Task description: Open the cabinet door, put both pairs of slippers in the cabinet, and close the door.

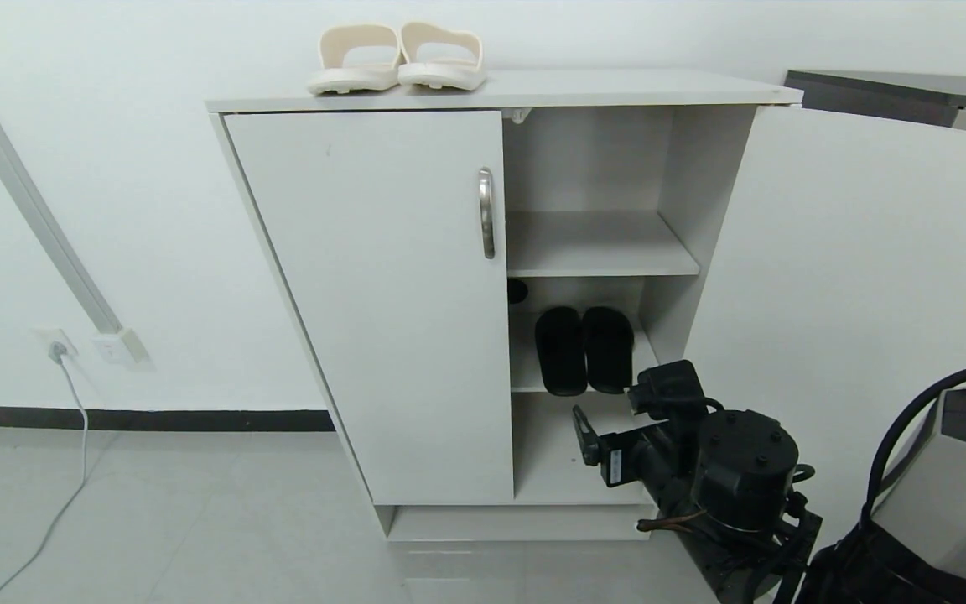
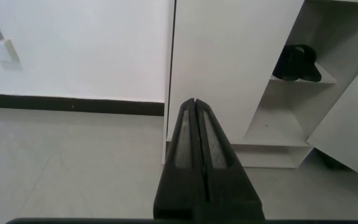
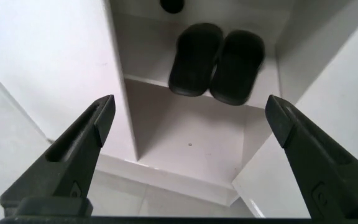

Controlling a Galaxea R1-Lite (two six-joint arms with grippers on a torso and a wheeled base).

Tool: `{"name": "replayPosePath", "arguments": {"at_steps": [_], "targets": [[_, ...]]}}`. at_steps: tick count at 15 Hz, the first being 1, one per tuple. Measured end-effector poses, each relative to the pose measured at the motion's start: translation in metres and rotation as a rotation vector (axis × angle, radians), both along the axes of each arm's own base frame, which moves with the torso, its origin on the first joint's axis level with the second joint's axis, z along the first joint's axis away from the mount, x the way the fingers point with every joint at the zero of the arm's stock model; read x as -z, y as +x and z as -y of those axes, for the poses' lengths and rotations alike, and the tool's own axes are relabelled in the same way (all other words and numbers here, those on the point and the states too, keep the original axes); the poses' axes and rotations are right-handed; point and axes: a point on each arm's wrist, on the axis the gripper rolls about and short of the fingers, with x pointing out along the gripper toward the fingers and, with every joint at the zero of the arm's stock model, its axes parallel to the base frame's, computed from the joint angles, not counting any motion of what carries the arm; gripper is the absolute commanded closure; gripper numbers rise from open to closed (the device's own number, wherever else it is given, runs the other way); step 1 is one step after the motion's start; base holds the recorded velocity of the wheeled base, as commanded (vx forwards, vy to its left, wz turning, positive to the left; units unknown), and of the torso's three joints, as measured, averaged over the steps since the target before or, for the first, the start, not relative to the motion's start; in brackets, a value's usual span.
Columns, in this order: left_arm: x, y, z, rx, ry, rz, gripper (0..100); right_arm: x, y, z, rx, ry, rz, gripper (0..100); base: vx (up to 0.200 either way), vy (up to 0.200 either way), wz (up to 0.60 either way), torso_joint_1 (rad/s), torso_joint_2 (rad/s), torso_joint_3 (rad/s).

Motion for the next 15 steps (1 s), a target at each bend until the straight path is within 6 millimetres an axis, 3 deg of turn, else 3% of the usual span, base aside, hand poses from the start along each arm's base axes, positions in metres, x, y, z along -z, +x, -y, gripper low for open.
{"name": "replayPosePath", "arguments": {"at_steps": [15], "targets": [[0.0000,0.0000,0.0000,0.000,-0.001,0.000,100,0.0046,-0.0042,0.0031,-0.046,-0.009,-0.012,0,0.000,0.200,0.00,0.004,0.00,0.003]]}}
